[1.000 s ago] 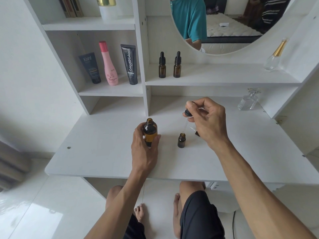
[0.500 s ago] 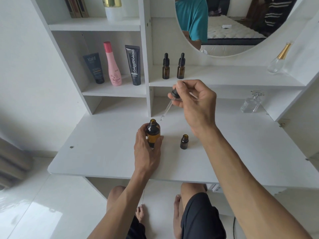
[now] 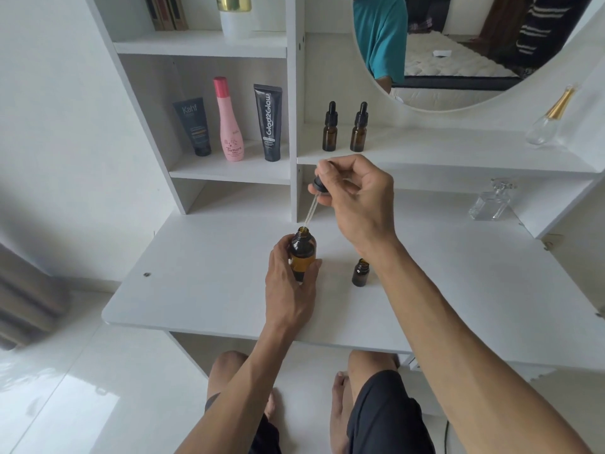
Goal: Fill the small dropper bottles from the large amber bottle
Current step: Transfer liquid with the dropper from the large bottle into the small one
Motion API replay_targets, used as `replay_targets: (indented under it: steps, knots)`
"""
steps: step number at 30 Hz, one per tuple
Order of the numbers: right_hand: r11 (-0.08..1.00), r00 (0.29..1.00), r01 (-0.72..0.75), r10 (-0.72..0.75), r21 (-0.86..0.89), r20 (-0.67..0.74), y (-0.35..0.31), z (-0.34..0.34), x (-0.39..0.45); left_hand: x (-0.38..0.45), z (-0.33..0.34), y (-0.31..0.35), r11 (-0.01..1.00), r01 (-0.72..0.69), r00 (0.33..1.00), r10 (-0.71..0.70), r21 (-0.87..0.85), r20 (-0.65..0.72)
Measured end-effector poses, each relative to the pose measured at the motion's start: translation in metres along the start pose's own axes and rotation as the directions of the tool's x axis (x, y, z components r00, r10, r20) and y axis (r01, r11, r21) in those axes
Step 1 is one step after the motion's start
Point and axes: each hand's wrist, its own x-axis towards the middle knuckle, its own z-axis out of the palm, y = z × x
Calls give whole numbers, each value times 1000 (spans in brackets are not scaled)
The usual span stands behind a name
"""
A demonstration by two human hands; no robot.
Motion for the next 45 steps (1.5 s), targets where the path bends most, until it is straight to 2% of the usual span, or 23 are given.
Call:
replay_targets:
  steps: [6,10,17,24,38,45]
  knots:
    - [998,999,19,-17,-53,38,2,1,1,0,0,1,1000,-20,1000,20,-13,0]
    - [986,996,55,-44,-158,75,8,3,0,0,-1,1,1000,-22,1000,22,-21,3]
    - [967,995,27,-2,-253,101,26,4,-7,0,-1,1,1000,-21,1000,21,-13,4]
    - [939,992,60,-18,-340,126,34,4,-13,0,-1,3,999,-32,999,32,-28,5]
    - [927,991,68,-21,-370,131,35,4,-16,0,-2,3,999,-35,999,35,-16,10]
    - [962,994,34,-6,-271,106,26,2,-16,0,-2,2,999,-29,999,30,-19,13]
